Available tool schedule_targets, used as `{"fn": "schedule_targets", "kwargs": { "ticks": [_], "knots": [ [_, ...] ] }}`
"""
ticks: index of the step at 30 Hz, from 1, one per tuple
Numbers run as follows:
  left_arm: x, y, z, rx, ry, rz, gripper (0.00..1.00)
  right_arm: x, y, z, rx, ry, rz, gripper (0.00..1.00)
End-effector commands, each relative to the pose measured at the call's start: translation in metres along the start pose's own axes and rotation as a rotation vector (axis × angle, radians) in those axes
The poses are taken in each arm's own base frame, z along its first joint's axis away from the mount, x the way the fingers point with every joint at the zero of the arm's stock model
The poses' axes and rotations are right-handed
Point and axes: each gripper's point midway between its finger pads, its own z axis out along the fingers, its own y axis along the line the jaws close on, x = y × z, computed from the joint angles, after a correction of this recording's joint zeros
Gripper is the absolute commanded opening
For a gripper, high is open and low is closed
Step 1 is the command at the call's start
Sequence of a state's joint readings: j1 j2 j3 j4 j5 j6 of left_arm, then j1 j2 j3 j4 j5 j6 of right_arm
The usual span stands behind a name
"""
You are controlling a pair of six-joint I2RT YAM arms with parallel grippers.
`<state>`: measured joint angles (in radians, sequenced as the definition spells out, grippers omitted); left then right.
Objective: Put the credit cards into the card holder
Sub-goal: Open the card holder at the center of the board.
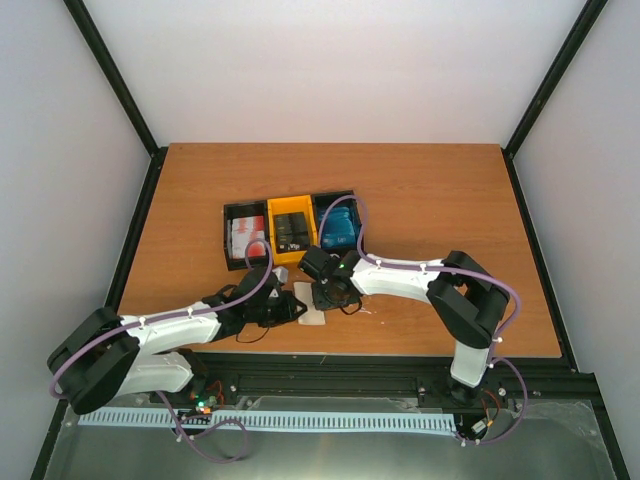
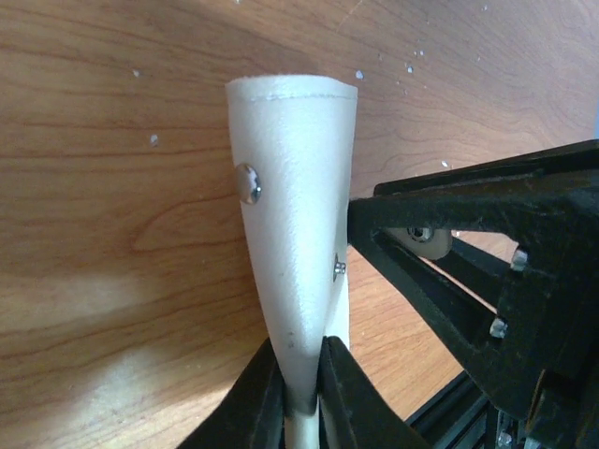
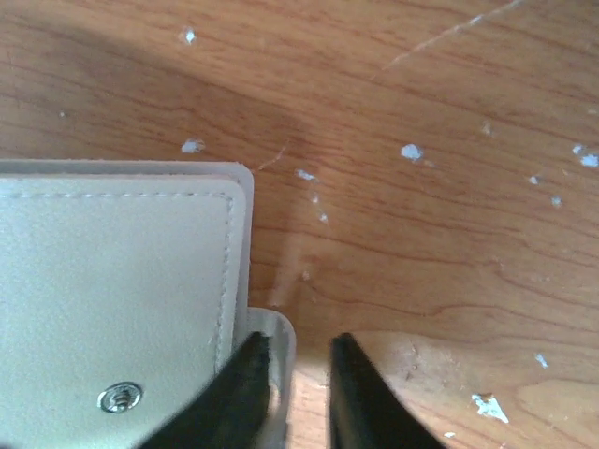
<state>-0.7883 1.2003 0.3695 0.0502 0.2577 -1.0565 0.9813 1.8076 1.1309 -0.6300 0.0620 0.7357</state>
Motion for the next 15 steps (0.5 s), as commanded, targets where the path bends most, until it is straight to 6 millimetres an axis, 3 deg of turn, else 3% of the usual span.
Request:
{"fn": "schedule_targets", "kwargs": {
  "ticks": [1, 3, 7, 10, 13, 15],
  "knots": [
    [-0.01, -0.017, -0.002, 0.028, -0.022, 0.04, 0.17, -0.007, 0.006, 0.001, -0.024, -0.02, -0.004, 0.11],
    [-0.009, -0.014, -0.002, 0.008, -0.021, 0.032, 0.28, -0.009, 0.006, -0.004, -0.026, -0.031, -0.001, 0.03],
    [-0.011, -0.011, -0.006, -0.017, -0.032, 0.019, 0.58, -0.01, 0.009, -0.024, -0.065, -0.045, -0.002, 0.03],
    [-0.013, -0.015, -0.01, 0.003, -0.045, 0.024, 0.73, -0.005, 0.009, -0.039, -0.098, -0.043, 0.005, 0.03],
    [-0.016, -0.018, -0.015, 0.017, -0.061, 0.029, 0.98, 0.001, 0.009, -0.051, -0.131, -0.039, 0.015, 0.03],
    [-0.018, -0.021, -0.019, 0.032, -0.071, 0.036, 1.0, 0.003, 0.01, -0.059, -0.157, -0.042, 0.022, 0.03]
  ]
}}
